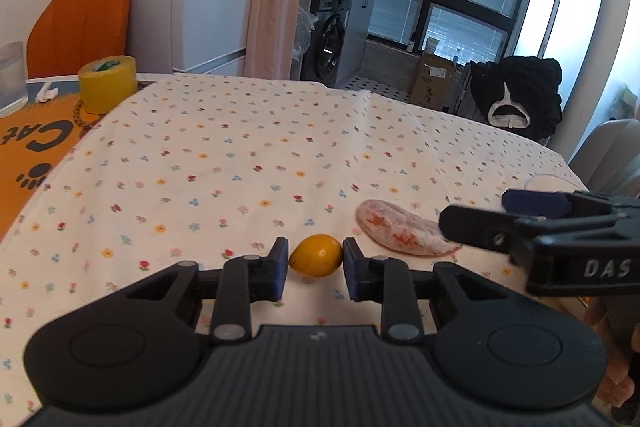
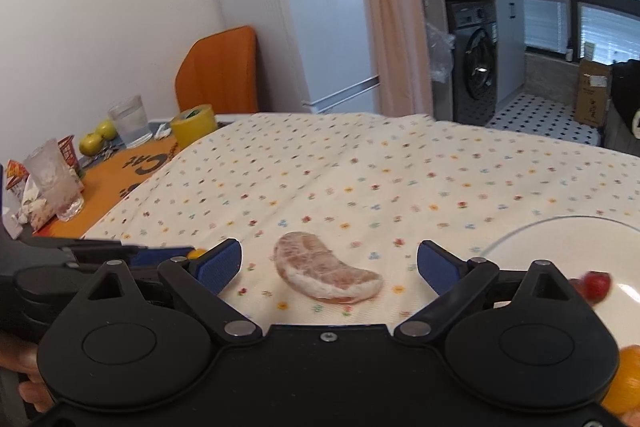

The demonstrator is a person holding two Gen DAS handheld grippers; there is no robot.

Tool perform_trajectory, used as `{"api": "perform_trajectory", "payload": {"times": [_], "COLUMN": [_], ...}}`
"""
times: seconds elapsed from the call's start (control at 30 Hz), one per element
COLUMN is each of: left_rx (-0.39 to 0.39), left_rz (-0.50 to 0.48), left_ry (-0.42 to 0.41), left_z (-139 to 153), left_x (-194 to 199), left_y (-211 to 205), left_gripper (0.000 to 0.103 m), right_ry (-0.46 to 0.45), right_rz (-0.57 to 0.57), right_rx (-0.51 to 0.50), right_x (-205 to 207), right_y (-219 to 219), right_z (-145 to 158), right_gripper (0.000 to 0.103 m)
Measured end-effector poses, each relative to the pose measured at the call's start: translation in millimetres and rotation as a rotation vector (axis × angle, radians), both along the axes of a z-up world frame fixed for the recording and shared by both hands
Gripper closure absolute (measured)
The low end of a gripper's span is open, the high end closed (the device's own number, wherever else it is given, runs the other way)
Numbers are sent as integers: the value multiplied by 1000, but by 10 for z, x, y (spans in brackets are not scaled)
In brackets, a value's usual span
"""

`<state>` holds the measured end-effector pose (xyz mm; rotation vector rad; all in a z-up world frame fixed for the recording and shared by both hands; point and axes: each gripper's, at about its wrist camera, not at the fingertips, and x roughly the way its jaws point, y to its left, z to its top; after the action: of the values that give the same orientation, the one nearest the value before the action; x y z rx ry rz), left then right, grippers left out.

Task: Organize fruits
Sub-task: 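Grasp the small yellow fruit with the left tool while the right tool grasps the pink peeled fruit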

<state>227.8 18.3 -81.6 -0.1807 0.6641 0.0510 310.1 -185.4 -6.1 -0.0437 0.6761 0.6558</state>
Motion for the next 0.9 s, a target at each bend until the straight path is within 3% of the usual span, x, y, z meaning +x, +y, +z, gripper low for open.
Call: {"api": "perform_trajectory", "payload": {"times": [0.43, 0.67, 0.9], "left_rx": [-6, -20, -32], "left_rz": [94, 116, 99], "left_ry": [-14, -13, -9], "left_z": [78, 49, 3], "left_x": [-203, -243, -288], "left_y": [430, 517, 454], "left_gripper": [76, 76, 76], "right_ry": [51, 60, 56], "right_rz": [76, 104, 112], "right_rx": [-54, -123, -153], "right_x": [213, 231, 86], "right_y": [385, 556, 504], "right_z": [-204, -291, -255], "right_gripper": [17, 28, 47]}}
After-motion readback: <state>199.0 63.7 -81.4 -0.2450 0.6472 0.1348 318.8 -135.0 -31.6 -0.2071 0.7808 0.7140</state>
